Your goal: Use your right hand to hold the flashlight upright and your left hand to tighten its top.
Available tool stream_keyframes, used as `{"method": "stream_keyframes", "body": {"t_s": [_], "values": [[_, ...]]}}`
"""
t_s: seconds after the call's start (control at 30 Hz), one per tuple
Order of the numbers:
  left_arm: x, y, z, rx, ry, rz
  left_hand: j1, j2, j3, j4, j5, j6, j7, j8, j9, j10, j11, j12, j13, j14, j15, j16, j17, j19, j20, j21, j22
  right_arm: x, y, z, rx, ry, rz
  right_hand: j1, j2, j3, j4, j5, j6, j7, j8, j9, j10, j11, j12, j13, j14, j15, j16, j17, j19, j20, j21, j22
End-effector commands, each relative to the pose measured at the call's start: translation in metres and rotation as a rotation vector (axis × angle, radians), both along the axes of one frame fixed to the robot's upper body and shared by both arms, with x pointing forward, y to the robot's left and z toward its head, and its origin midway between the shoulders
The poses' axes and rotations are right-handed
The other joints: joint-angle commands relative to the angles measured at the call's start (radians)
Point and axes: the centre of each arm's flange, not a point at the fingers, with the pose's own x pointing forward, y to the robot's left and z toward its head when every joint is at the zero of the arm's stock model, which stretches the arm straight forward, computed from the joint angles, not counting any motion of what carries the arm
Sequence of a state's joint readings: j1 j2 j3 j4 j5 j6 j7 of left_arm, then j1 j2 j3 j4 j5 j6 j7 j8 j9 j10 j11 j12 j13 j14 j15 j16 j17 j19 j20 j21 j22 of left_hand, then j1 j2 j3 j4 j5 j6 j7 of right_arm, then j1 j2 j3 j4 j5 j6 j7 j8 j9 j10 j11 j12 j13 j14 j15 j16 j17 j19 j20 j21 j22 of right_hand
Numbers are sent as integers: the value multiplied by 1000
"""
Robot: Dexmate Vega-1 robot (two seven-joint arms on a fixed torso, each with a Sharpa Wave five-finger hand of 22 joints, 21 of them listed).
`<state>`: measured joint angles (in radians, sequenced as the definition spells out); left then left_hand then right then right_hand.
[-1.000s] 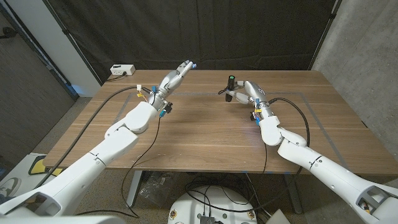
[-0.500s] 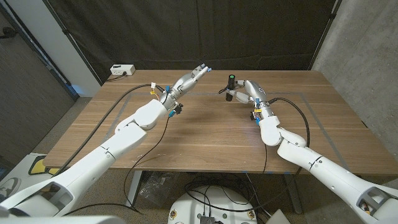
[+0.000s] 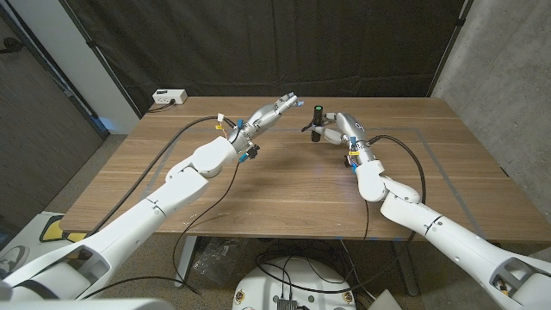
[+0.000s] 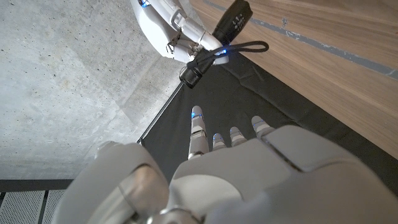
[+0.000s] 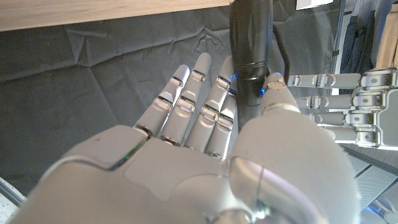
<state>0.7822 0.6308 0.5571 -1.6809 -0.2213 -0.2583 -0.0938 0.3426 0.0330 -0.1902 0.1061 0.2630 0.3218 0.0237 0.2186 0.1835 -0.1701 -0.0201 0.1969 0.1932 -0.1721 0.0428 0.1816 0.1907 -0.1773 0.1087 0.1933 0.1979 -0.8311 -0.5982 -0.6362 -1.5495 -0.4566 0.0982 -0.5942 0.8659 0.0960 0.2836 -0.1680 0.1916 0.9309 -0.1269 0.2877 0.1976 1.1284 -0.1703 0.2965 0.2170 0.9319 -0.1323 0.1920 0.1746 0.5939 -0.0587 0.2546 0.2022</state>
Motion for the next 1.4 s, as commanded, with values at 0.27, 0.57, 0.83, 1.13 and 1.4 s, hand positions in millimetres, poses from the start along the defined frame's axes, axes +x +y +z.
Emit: {"method": "stream_keyframes", "body": {"t_s": [0.27, 0.57, 0.83, 1.13, 1.4], "values": [[5, -7, -2, 10, 27, -19, 13, 13, -5, -5, 6, 0, 52, -2, 4, -90, 4, 7, 1, -221, -1, 7, 1, -237, -3, 13, 3, -4, 3, 9, 24, -30, 23, 72, 70, 71, 50, 6, 103, -89, 1, 5, 50, -38, 0, 0, 18, -93, -1, 5, -6, -55, -3, 1], [6, -11, -1, 2, 15, -34, 22, 19, -5, -8, 6, 3, 32, -4, 4, -87, 4, 10, 1, -217, -1, 9, 1, -235, -1, 16, 3, -7, 5, 10, 21, -36, 34, 74, 69, 74, 50, 7, 104, -89, -1, 5, 54, -38, 1, 1, 22, -94, -2, 5, -6, -57, -3, 1], [5, -12, -2, -5, 17, -44, 33, 26, -5, -12, 5, 31, 0, 2, 3, -74, -10, 16, 1, -199, -5, 15, 0, -229, 1, 21, 2, -7, 6, 8, 19, -26, 32, 75, 68, 76, 50, 7, 104, -88, -2, 5, 57, -38, 1, 1, 24, -95, -3, 5, -6, -58, -3, 0], [5, -12, -2, -8, 22, -55, 38, 28, -5, -14, 5, 28, -13, -1, 3, -68, -10, 18, 1, -192, -7, 17, 0, -227, 3, 23, 2, -6, 6, 3, 8, -7, 28, 73, 67, 78, 52, 6, 107, -88, -3, 6, 60, -38, 1, 2, 28, -93, -3, 5, -6, -59, -4, 0], [9, -14, -1, -4, 31, -64, 41, 29, -6, -15, 4, 25, -13, -4, 3, -70, -10, 18, 1, -188, -5, 17, 0, -224, 4, 25, 2, -9, 7, 4, 6, -19, 32, 73, 66, 79, 52, 6, 107, -88, -5, 6, 63, -37, 2, 3, 30, -94, -4, 5, -6, -59, -4, 0]]}}
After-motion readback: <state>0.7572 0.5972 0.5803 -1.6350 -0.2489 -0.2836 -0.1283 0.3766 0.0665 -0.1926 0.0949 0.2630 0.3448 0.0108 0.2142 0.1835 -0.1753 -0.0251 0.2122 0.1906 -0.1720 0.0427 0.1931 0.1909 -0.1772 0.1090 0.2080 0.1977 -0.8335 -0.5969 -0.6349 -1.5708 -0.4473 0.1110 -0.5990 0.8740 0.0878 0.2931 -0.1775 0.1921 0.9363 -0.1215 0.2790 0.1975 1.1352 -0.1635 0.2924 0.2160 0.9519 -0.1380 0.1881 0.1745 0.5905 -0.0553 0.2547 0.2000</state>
